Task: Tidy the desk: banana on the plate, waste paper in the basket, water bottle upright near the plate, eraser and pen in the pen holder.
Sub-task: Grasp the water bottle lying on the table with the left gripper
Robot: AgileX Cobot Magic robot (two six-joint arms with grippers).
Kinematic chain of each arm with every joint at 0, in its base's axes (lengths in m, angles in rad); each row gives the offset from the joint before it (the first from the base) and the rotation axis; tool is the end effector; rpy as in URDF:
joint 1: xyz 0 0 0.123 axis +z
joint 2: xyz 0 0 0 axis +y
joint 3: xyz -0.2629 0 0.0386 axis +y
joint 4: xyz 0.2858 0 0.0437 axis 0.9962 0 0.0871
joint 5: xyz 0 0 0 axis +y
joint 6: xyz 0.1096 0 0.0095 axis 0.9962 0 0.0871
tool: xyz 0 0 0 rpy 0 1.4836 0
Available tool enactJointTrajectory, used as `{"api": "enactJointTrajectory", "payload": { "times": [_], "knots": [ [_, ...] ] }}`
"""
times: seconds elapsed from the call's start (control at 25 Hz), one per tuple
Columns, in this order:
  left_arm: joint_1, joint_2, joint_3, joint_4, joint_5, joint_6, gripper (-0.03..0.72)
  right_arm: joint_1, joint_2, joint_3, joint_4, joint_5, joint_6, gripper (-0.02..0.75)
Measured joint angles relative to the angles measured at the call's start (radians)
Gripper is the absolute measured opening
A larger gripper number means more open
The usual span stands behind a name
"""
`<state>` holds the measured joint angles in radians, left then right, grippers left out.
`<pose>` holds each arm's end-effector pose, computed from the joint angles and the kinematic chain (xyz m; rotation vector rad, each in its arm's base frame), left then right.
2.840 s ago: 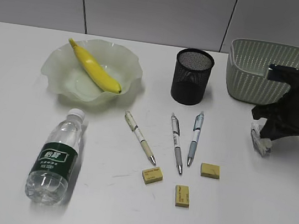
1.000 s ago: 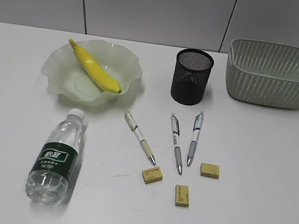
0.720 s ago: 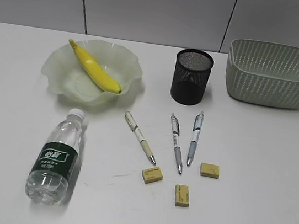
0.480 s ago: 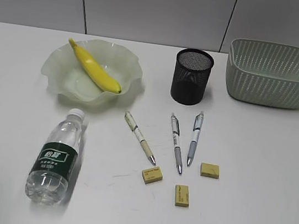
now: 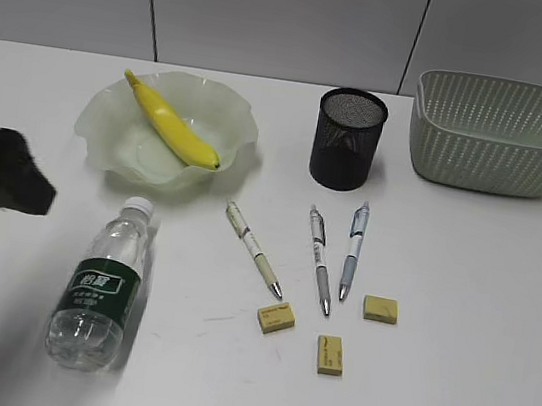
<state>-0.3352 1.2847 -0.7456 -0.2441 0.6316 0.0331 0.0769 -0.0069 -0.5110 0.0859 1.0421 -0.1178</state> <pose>0.2619 -0.1079 0.1814 0.2753 2.6548 -0.3547 0.0622 0.0130 0.2929 -0.1988 1.9958 0.0760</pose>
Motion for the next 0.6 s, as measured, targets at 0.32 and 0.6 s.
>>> {"api": "enactJointTrajectory", "payload": {
  "times": [0.32, 0.6],
  "knots": [
    [-0.137, 0.427, -0.286, 0.099, 0.067, -0.152, 0.517, 0.000, 0.000, 0.000, -0.002, -0.002, 0.001, 0.392],
    [-0.168, 0.585, -0.424, 0.255, 0.134, -0.295, 0.554, 0.000, 0.000, 0.000, -0.002, -0.002, 0.002, 0.391]
  ]
}}
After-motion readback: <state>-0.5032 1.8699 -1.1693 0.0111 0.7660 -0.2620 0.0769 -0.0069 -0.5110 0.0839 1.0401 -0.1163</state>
